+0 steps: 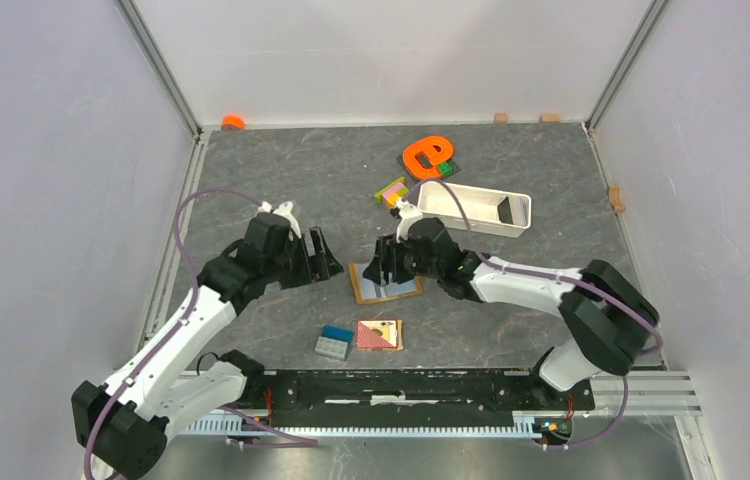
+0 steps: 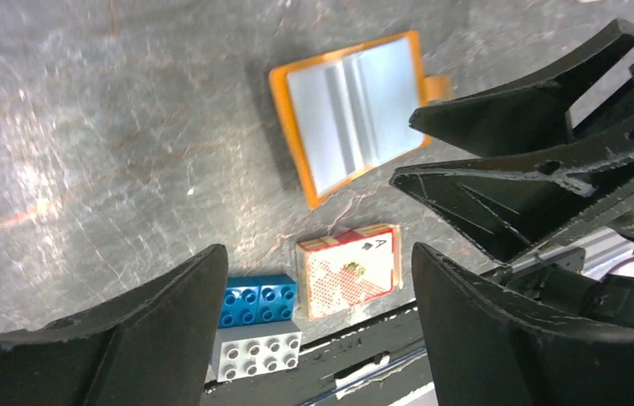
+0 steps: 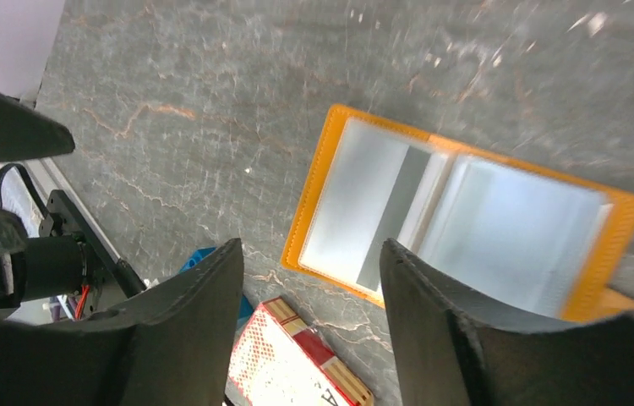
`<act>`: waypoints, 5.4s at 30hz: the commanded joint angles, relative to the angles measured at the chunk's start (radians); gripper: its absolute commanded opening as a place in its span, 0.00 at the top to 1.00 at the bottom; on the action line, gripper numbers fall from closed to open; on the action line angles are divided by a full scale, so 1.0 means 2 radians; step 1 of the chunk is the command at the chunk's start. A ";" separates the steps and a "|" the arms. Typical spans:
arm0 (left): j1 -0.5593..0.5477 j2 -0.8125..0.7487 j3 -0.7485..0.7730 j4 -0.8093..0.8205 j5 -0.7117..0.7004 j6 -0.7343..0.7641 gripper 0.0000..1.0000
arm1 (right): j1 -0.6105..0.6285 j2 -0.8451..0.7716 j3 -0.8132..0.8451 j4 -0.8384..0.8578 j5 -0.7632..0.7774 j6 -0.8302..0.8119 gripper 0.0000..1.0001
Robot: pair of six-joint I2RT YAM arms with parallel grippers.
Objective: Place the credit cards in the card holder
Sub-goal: Insert the credit card into the card holder, then pick up the credit card from the storage box, then insert the credit card into the card holder.
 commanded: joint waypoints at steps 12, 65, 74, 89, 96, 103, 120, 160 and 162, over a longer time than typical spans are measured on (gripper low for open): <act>0.087 0.089 0.165 -0.017 -0.013 0.163 0.00 | -0.239 -0.081 0.148 -0.347 0.128 -0.272 0.17; 0.094 0.103 0.118 0.029 -0.037 0.187 0.00 | -0.420 0.166 0.317 -0.408 0.026 -0.344 0.40; 0.094 0.102 0.116 0.029 -0.038 0.188 0.00 | -0.420 0.144 0.319 -0.410 0.013 -0.342 0.40; 0.094 0.102 0.115 0.030 -0.042 0.189 0.00 | -0.420 0.126 0.319 -0.411 0.000 -0.341 0.45; 0.094 0.102 0.115 0.029 -0.043 0.190 0.00 | -0.420 0.124 0.320 -0.413 -0.001 -0.341 0.50; 0.094 0.102 0.114 0.030 -0.043 0.190 0.00 | -0.434 0.122 0.320 -0.416 0.004 -0.341 0.58; 0.095 0.104 0.114 0.030 -0.042 0.190 0.00 | -0.437 0.118 0.322 -0.421 0.010 -0.338 0.93; 0.015 0.231 -0.080 0.274 0.095 -0.039 0.25 | -0.138 0.001 0.043 -0.080 -0.188 0.002 1.00; 0.015 0.239 -0.080 0.283 0.097 -0.039 0.28 | -0.131 0.015 0.043 -0.073 -0.183 0.009 1.00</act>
